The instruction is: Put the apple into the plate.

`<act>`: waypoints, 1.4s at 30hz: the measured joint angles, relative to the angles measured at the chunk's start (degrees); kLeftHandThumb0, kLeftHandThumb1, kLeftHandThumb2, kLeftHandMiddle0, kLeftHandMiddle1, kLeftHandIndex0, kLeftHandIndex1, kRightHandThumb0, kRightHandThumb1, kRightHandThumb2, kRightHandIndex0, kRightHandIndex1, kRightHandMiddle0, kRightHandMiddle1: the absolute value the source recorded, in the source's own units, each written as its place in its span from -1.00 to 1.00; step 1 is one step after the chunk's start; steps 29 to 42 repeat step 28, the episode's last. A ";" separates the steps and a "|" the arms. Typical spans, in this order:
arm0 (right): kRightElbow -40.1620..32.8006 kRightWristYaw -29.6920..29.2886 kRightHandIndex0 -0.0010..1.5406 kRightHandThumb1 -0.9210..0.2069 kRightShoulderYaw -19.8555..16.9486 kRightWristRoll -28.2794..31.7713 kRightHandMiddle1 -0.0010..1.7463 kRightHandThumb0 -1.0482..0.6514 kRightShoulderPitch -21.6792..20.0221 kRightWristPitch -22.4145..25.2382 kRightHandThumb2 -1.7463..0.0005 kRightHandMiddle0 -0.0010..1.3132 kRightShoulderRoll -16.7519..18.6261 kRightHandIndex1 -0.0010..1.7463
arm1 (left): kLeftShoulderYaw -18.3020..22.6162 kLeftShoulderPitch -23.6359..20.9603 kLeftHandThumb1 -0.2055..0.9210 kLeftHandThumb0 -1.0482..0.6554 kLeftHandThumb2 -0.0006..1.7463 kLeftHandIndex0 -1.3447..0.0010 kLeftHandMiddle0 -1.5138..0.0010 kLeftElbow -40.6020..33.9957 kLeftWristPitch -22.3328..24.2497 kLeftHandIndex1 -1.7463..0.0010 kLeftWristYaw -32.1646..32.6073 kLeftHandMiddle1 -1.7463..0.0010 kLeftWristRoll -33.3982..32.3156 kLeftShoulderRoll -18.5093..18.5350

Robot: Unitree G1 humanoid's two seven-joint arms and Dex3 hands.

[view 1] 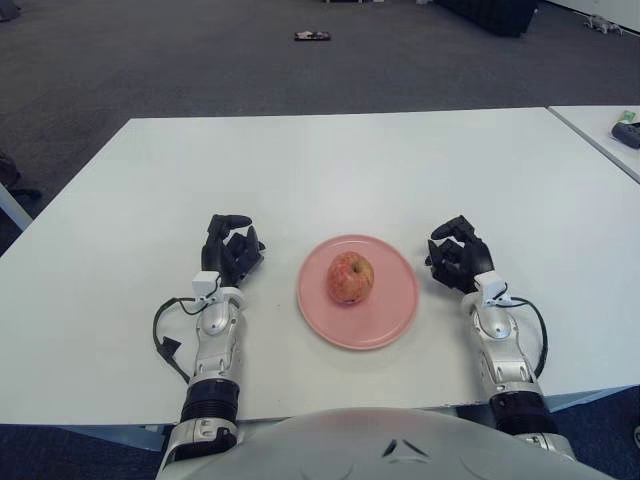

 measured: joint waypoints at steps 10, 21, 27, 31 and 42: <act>-0.08 -1.73 -0.22 -0.70 -0.83 0.39 1.00 -0.20 -0.21 1.11 0.13 -0.56 1.68 0.42 | 0.05 0.03 0.59 -0.22 -0.03 0.51 0.13 -0.11 0.14 -1.00 0.00 -1.00 -0.14 -0.02; -0.07 -3.01 -0.22 -0.76 -0.88 -0.08 1.00 -0.19 -0.44 1.65 0.18 -0.58 2.28 0.42 | -0.03 0.11 0.61 -0.21 -0.05 0.52 0.11 -0.16 0.28 -1.00 0.09 -1.00 0.39 0.04; 0.09 -3.26 -0.21 -0.80 -0.82 -0.26 1.00 -0.19 -0.44 1.32 0.21 -0.60 2.29 0.41 | -0.05 0.23 0.61 -0.21 -0.05 0.52 0.11 -0.44 0.75 -1.00 0.09 -1.00 0.72 0.07; 0.12 -3.31 -0.21 -0.79 -0.79 -0.28 1.00 -0.19 -0.44 1.26 0.20 -0.60 2.29 0.41 | -0.05 0.25 0.61 -0.21 -0.05 0.51 0.12 -0.50 0.79 -1.00 0.09 -1.00 0.71 0.07; 0.12 -3.31 -0.21 -0.79 -0.79 -0.28 1.00 -0.19 -0.44 1.26 0.20 -0.60 2.29 0.41 | -0.05 0.25 0.61 -0.21 -0.05 0.51 0.12 -0.50 0.79 -1.00 0.09 -1.00 0.71 0.07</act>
